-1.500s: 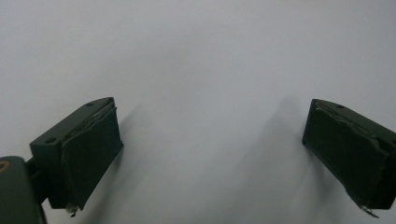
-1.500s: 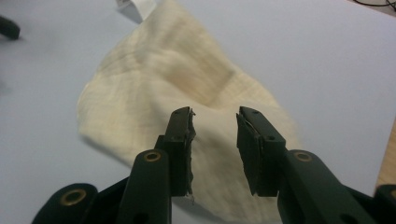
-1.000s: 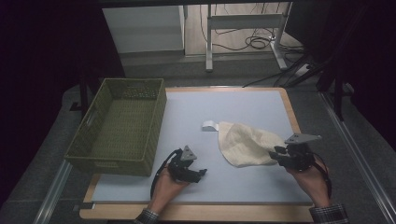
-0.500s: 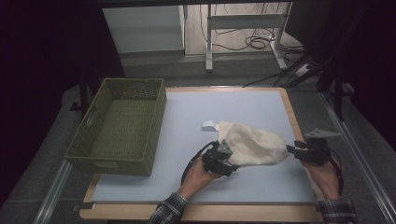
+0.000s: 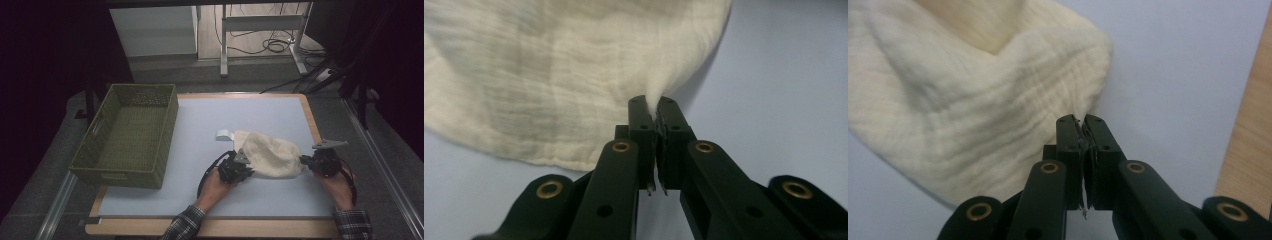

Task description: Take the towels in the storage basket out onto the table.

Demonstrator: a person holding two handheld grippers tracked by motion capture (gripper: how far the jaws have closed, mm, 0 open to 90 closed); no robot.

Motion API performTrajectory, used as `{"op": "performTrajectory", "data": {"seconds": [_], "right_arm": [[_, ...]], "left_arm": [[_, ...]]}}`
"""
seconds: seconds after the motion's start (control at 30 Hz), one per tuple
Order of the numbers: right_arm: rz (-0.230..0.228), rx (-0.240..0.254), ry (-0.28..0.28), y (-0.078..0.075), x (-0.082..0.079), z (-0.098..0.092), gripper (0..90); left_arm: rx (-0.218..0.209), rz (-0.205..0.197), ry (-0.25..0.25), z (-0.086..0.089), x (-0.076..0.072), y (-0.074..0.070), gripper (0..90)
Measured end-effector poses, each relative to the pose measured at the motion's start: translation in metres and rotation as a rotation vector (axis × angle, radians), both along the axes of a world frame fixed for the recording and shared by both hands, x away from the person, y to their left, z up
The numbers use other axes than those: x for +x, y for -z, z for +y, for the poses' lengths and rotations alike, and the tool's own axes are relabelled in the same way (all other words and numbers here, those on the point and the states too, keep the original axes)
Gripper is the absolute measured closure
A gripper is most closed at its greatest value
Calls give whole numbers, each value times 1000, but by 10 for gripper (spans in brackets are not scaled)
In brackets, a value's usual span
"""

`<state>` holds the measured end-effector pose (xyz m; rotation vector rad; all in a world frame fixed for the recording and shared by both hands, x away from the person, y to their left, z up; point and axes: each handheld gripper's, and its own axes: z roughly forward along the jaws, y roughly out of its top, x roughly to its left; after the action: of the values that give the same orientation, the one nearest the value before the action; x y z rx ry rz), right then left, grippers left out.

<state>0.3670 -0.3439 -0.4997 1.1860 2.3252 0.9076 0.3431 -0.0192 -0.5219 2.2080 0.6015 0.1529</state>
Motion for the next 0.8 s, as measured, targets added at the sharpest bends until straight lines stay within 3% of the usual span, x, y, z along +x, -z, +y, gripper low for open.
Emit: {"op": "performTrajectory", "data": {"seconds": [0.03,0.07,0.1,0.13,0.17,0.2,0.23,0.3,0.33,0.4,0.47,0.6,0.7,0.8], "right_arm": [[-26,16,-23,-11,-5,4,863],[-26,16,-23,-11,-5,4,863],[-42,31,-34,-22,-7,9,862],[-42,31,-34,-22,-7,9,862],[-59,54,-50,-34,-7,15,862],[-59,54,-50,-34,-7,15,862],[-71,75,-68,-44,-5,23,861],[-70,90,-84,-50,0,32,860],[-70,90,-84,-50,0,32,860],[-55,81,-95,-47,11,49,855],[-38,71,-96,-39,19,59,845],[-3,47,-82,-22,32,72,801],[4,24,-68,-12,37,75,733],[6,30,-62,-11,38,73,694]], "left_arm": [[-10,-12,-15,12,0,-11,875],[-10,-12,-15,12,0,-11,874],[-29,-23,-43,27,3,-25,874],[-29,-23,-43,27,3,-25,873],[-46,-29,-75,44,8,-39,871],[-46,-29,-75,44,8,-39,868],[-49,-14,-109,59,16,-49,866],[-22,-13,-157,71,25,-54,863],[-22,-13,-157,71,25,-54,861],[15,15,-205,82,45,-48,856],[26,30,-218,83,51,-43,839],[55,74,-263,85,74,-17,716],[52,86,-272,84,76,-9,620],[41,77,-275,85,71,-10,555]]}}
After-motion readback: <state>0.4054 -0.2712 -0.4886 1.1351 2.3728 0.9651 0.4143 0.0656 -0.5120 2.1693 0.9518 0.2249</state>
